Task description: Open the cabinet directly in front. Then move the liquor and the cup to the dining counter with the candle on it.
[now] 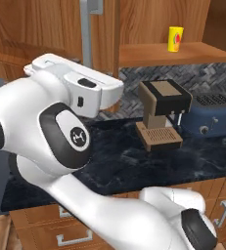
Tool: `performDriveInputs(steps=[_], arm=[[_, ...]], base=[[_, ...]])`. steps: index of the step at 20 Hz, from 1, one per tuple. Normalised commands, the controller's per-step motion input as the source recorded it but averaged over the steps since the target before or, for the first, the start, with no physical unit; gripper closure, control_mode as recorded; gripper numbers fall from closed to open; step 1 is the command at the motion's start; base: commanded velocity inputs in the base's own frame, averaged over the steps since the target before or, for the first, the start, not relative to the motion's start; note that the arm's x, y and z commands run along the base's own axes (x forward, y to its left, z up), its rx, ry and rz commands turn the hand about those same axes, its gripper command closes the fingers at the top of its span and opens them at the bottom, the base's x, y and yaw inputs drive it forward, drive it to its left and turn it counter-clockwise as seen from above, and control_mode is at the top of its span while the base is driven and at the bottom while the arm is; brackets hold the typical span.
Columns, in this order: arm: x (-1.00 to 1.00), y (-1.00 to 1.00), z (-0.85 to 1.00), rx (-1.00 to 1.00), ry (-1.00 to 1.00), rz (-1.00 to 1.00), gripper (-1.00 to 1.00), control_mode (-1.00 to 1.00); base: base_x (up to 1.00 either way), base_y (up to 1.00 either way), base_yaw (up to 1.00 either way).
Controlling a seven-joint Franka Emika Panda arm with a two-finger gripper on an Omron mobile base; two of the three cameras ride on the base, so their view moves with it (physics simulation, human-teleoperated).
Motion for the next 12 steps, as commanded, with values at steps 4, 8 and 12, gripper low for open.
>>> performDriveInputs(steps=[4,8,12], arm=[[-0.49,-0.83,0.0,0.11,0.01,0.27,-1.0,-1.0],[-0.09,-0.91,0.0,0.11,0.0,0.47,-1.0,-1.0],[0.0,-0.84,-0.02,0.04,0.0,0.56,-1.0,-1.0]], base=[[0.0,0.0,0.0],[0.0,0.0,0.0],[0.0,0.0,0.0]])
